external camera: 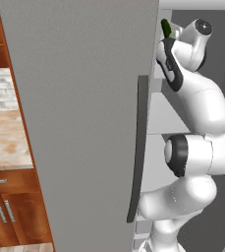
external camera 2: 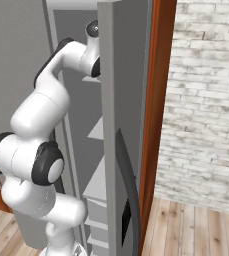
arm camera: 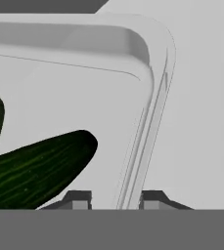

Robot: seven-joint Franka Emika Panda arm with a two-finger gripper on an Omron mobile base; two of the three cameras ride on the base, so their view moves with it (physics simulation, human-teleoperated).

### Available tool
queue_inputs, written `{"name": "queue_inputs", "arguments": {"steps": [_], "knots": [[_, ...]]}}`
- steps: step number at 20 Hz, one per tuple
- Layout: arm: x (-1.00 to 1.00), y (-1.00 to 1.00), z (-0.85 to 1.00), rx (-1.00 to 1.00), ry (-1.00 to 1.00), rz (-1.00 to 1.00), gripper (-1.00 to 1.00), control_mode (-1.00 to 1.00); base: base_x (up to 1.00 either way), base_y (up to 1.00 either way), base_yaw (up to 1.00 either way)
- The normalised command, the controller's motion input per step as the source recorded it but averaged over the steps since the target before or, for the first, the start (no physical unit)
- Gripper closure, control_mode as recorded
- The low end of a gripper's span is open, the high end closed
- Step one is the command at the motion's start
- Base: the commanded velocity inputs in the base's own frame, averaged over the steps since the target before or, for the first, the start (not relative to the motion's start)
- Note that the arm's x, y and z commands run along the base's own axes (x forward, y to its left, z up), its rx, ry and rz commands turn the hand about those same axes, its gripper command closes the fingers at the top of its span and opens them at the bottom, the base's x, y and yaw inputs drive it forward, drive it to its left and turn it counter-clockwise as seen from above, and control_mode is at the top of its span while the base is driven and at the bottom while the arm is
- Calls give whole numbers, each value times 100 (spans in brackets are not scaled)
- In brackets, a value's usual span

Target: Take the avocado and cucumber out of the freezer and place them in the tupperware container on the counter. Then put the tupperware containing the vegetables back in the freezer.

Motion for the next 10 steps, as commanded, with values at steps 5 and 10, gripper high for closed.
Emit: {"name": "queue_inputs", "arguments": {"steps": [5,10], "knots": [[33,-7,0,0,-3,8,100,-100,0,0,0],[39,-2,0,0,0,6,100,-100,0,0,0]]}}
